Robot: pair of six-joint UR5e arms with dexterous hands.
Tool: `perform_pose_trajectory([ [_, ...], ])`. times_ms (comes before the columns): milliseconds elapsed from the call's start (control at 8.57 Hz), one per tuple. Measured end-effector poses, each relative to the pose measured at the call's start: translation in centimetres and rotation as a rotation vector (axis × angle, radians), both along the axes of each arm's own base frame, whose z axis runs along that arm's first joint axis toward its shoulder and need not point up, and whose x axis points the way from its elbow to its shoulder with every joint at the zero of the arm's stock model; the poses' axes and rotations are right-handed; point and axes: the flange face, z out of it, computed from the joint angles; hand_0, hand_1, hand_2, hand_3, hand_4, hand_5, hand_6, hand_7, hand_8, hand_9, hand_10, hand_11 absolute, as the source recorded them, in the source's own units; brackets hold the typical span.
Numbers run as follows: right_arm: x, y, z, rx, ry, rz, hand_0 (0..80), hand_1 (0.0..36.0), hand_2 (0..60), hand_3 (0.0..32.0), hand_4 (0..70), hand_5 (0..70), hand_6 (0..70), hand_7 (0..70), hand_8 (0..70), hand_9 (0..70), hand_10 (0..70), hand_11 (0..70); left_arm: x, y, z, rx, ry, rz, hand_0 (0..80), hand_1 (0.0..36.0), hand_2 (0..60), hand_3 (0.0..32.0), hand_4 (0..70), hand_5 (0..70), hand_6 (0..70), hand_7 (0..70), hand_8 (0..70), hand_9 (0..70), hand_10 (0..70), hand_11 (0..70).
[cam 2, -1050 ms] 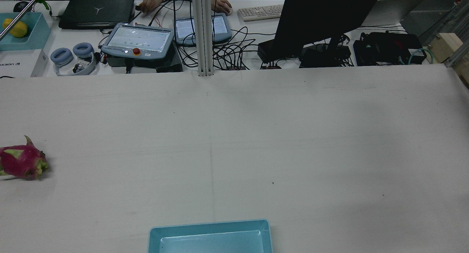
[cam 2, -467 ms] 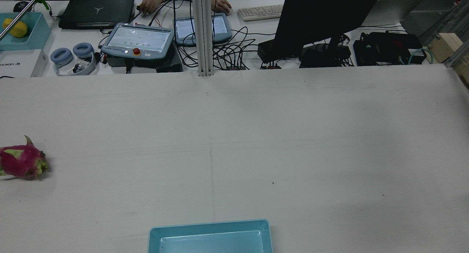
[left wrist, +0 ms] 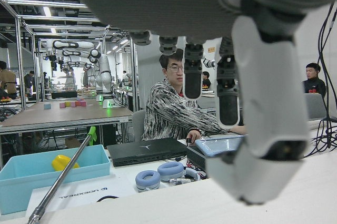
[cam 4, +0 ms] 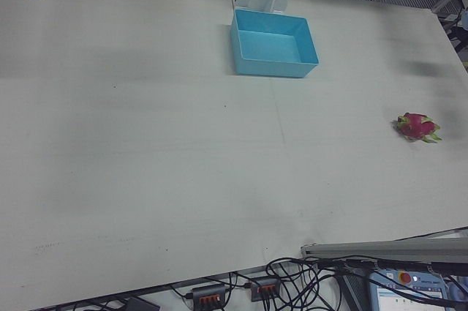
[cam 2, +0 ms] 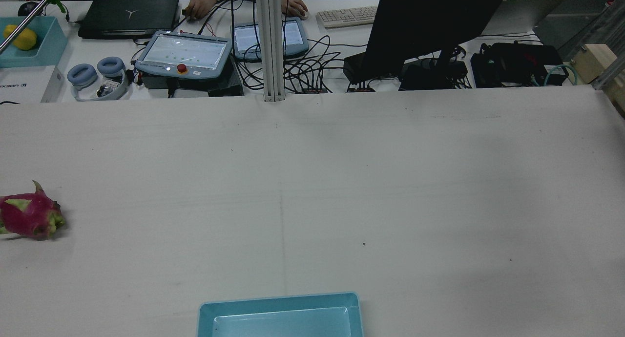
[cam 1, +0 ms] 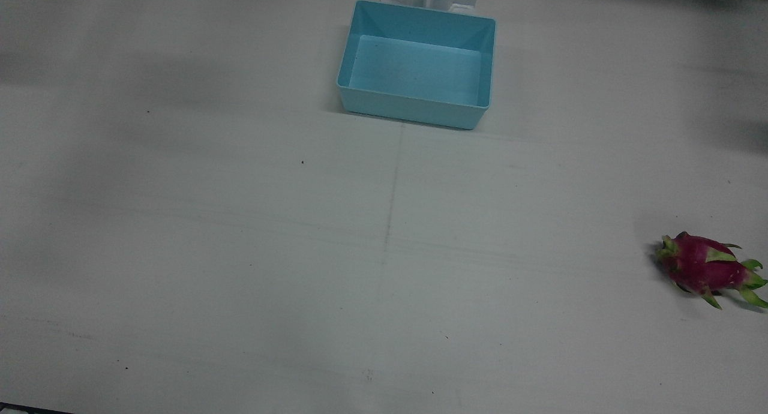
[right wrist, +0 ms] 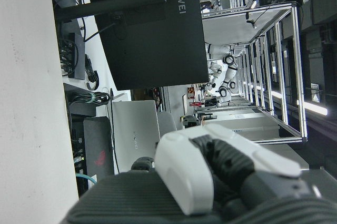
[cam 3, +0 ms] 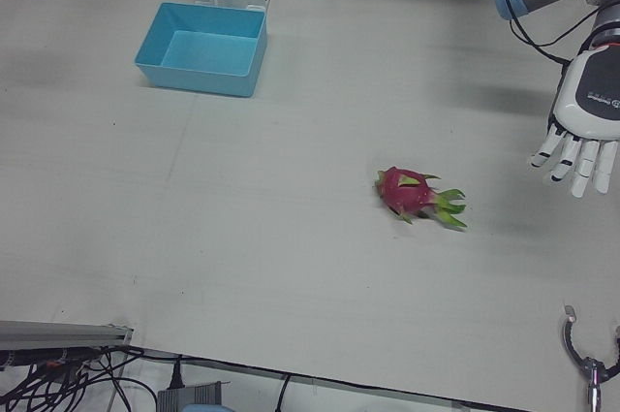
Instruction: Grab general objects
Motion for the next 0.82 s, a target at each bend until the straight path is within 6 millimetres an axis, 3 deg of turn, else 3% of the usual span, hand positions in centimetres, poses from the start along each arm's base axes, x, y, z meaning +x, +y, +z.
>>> perform_pose_trajectory([
  [117, 0.0, 0.0, 0.0, 0.000, 0.000, 0.000, 0.0, 0.0, 0.0, 0.0, 0.0, 0.0, 0.0, 0.0, 0.0, 0.0, 0.0, 0.0, 0.3, -0.1, -0.4, 0.001, 0.003, 0.009, 62.8, 36.0, 60.0, 0.0, 31.6, 70.0, 14.6, 54.2, 1.9, 9.4, 0.0, 0.0],
  [233, 0.0, 0.0, 0.0, 0.000, 0.000, 0.000, 0.0, 0.0, 0.0, 0.0, 0.0, 0.0, 0.0, 0.0, 0.0, 0.0, 0.0, 0.0, 1.1, -0.3, -0.9, 0.005, 0.005, 0.027, 80.0, 36.0, 60.0, 0.0, 29.6, 70.0, 14.7, 54.5, 1.9, 9.5, 0.0, 0.0],
  [350, 0.0, 0.0, 0.0, 0.001, 0.000, 0.000, 0.0, 0.0, 0.0, 0.0, 0.0, 0.0, 0.0, 0.0, 0.0, 0.0, 0.0, 0.0, 2.6, -0.6, -1.3, 0.009, 0.008, 0.048, 71.4, 36.0, 60.0, 0.0, 25.9, 70.0, 12.8, 52.7, 1.5, 9.1, 0.0, 0.0],
  [467, 0.0, 0.0, 0.0, 0.001, 0.000, 0.000, 0.0, 0.0, 0.0, 0.0, 0.0, 0.0, 0.0, 0.0, 0.0, 0.0, 0.0, 0.0, 5.1, -1.1, -1.6, 0.011, 0.015, 0.065, 33.7, 36.0, 60.0, 0.0, 16.7, 70.0, 3.5, 42.4, 0.0, 7.0, 0.0, 0.0],
  [583, 0.0, 0.0, -0.1, 0.001, 0.000, 0.000, 0.0, 0.0, 0.0, 0.0, 0.0, 0.0, 0.0, 0.0, 0.0, 0.0, 0.0, 0.0, 8.9, -1.6, -2.0, 0.009, 0.032, 0.081, 4.0, 33.9, 60.0, 0.0, 13.6, 70.0, 0.4, 39.4, 0.0, 6.4, 0.0, 0.0],
  [700, 0.0, 0.0, -0.1, 0.002, 0.000, 0.000, 0.0, 0.0, 0.0, 0.0, 0.0, 0.0, 0.0, 0.0, 0.0, 0.0, 0.0, 0.0, 12.9, -1.7, -2.9, 0.000, 0.054, 0.086, 6.2, 34.1, 60.0, 0.0, 11.4, 70.0, 0.1, 39.1, 0.0, 6.4, 0.0, 0.0],
  [817, 0.0, 0.0, -0.1, 0.002, 0.000, 0.000, 0.0, 0.0, 0.0, 0.0, 0.0, 0.0, 0.0, 0.0, 0.0, 0.0, 0.0, 0.0, 15.4, -1.5, -3.9, -0.007, 0.070, 0.089, 15.7, 34.8, 60.0, 0.0, 4.6, 70.0, 0.0, 37.5, 0.0, 6.1, 0.0, 0.0],
])
